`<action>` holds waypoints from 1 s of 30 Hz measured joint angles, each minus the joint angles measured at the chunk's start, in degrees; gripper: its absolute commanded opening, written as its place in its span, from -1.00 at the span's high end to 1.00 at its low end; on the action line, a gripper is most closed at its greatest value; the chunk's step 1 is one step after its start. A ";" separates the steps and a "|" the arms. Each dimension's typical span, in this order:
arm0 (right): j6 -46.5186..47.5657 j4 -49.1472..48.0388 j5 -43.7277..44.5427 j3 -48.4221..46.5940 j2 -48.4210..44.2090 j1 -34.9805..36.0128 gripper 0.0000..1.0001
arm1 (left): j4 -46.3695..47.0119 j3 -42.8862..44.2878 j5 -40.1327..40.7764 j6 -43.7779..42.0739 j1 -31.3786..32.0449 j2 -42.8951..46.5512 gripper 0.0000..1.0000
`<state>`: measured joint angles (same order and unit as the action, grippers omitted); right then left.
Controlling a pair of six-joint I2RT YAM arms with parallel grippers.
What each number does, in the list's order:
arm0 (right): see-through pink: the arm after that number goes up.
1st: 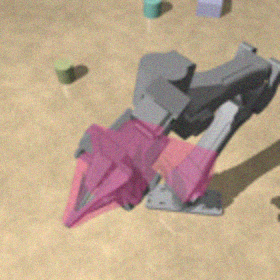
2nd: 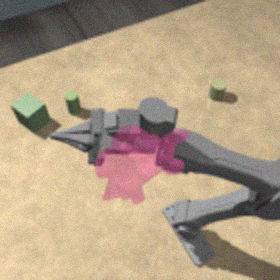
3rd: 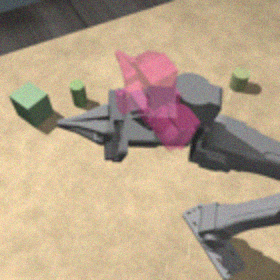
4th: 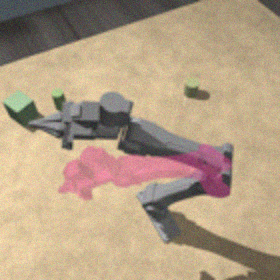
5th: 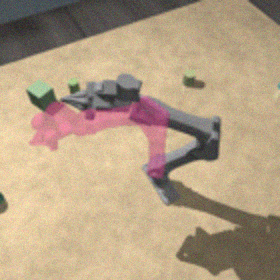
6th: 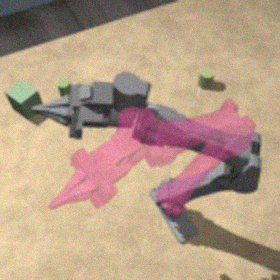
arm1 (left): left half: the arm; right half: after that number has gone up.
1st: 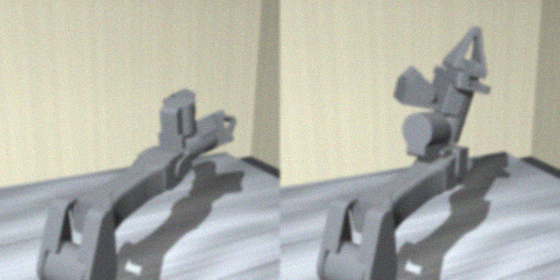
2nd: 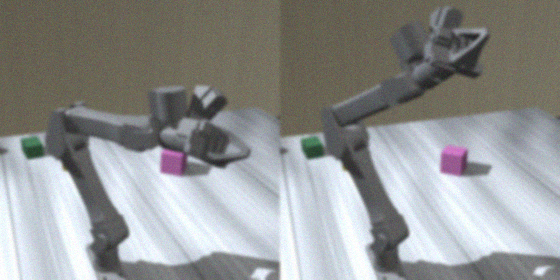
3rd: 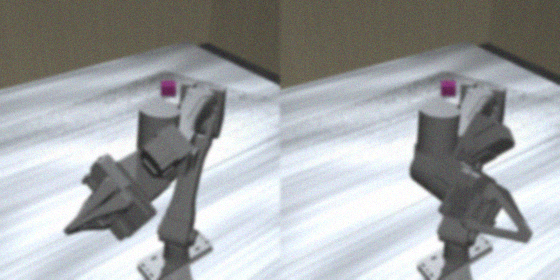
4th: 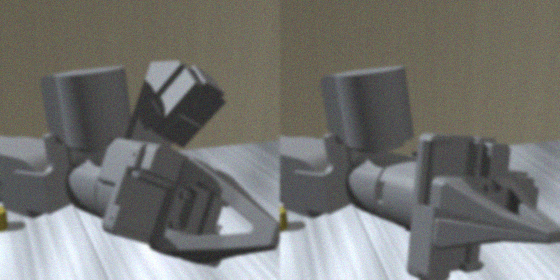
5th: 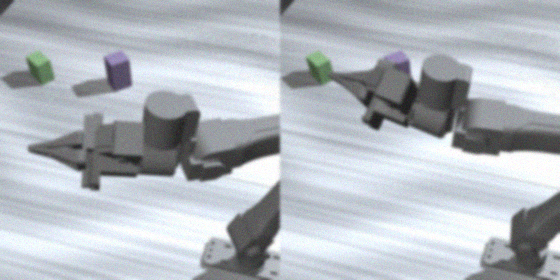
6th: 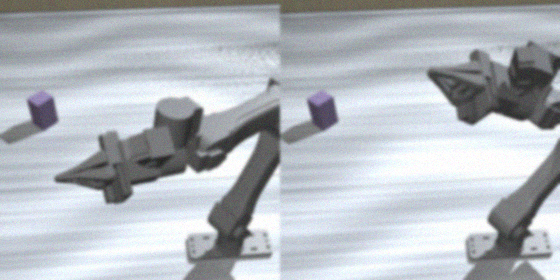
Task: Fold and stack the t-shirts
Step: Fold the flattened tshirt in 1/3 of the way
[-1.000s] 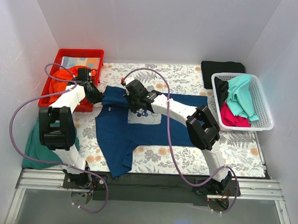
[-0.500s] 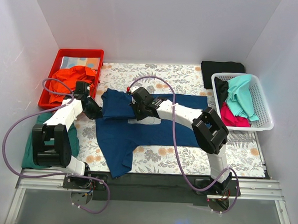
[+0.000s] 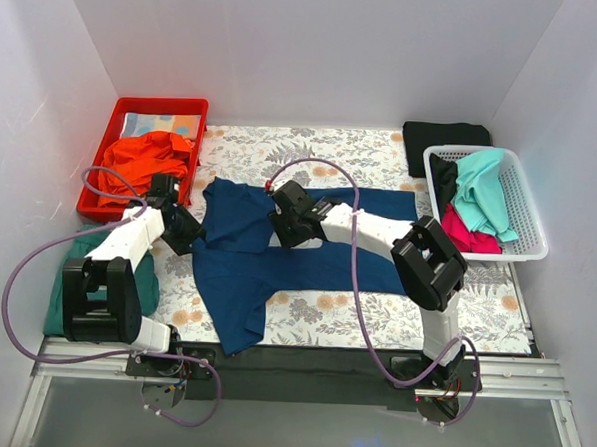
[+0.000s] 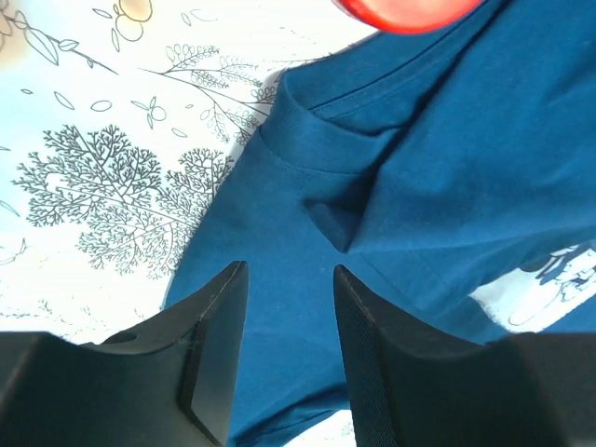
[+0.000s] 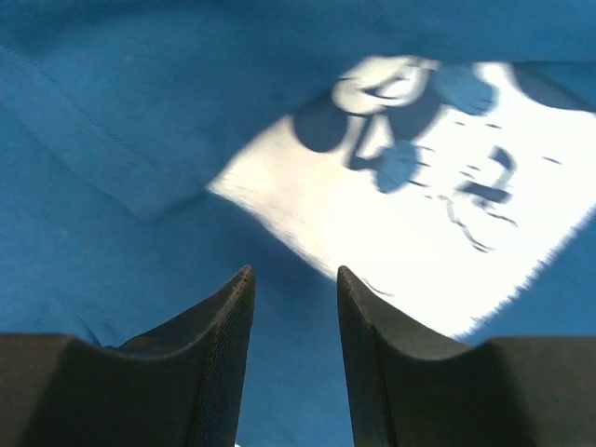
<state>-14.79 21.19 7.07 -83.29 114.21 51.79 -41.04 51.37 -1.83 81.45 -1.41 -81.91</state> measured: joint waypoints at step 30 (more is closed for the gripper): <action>-3.91 4.55 -1.20 -7.78 5.75 -28.94 0.07 | 5.84 40.61 -2.47 -4.28 6.10 -40.37 0.43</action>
<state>-18.70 25.74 5.87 -91.07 119.96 22.85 -35.20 91.98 -4.29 77.17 4.69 -122.28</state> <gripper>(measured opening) 0.468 0.282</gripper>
